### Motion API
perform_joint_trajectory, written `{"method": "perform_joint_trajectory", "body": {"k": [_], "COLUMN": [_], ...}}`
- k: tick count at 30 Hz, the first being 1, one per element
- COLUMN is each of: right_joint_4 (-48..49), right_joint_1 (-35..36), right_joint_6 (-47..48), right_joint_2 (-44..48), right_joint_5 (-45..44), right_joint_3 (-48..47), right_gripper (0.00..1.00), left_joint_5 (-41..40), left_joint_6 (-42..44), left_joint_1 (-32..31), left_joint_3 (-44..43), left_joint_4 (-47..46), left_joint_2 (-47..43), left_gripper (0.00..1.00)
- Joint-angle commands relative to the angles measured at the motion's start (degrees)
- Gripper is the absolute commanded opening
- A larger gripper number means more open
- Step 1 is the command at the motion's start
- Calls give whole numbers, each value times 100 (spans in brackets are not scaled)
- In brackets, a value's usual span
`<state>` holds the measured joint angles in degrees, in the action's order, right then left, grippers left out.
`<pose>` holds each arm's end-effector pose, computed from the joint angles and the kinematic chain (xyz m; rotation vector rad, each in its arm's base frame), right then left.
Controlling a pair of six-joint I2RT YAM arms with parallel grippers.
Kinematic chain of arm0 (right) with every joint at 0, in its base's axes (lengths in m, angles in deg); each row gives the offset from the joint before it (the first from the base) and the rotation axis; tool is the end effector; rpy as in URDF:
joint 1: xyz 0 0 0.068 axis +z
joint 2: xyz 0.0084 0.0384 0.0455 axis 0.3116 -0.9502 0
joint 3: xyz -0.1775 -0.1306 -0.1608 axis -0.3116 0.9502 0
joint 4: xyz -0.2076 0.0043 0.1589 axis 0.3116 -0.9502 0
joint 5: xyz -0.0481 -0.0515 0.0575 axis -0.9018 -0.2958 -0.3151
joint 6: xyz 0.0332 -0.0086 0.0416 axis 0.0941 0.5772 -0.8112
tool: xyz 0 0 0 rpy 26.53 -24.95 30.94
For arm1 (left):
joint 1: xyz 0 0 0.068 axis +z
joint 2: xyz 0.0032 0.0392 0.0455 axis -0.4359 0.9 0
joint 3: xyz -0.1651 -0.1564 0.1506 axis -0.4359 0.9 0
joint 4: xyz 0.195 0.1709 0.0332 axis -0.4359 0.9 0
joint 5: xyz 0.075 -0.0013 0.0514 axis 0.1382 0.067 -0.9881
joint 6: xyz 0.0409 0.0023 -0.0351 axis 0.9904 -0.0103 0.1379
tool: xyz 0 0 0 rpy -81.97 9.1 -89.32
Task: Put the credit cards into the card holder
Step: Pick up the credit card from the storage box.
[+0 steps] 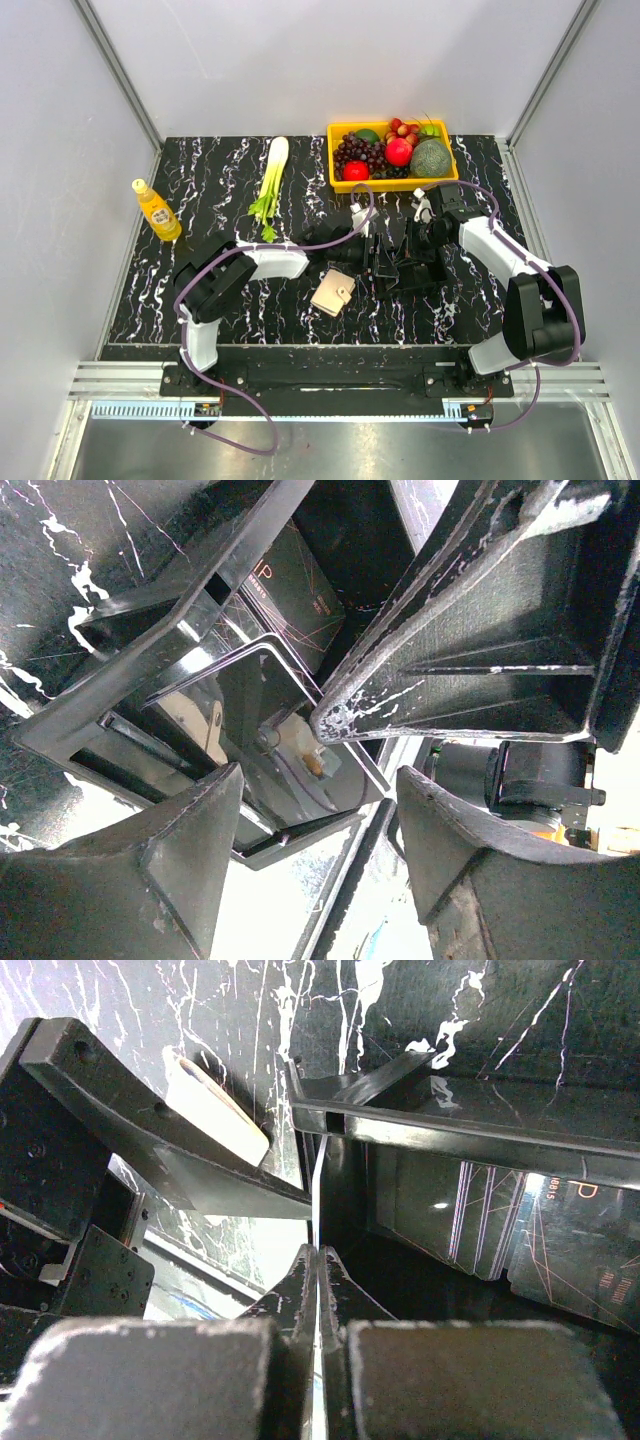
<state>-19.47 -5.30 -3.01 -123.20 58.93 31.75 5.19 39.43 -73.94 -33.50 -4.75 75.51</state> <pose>0.2768 0.0800 0.2192 -0.0541 2.7547 0.8033 0.2609 -0.3186 0.1687 0.4505 2.3410 -1.4723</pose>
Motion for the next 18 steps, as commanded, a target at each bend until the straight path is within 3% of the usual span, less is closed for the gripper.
{"method": "perform_joint_trajectory", "body": {"k": [1,18], "right_joint_4": [113,113], "right_joint_1": [50,50], "right_joint_6": [-82,-109], "right_joint_2": [0,96], "right_joint_5": [-156,-147], "right_joint_3": [-166,-201], "right_gripper": [0,0], "left_joint_5": [-112,-270], "left_joint_6": [12,153], "left_joint_1": [-24,-16], "left_joint_3": [65,-146], "left_joint_4": [-297,10], "left_joint_2": [-158,-158], "left_gripper": [66,64]}}
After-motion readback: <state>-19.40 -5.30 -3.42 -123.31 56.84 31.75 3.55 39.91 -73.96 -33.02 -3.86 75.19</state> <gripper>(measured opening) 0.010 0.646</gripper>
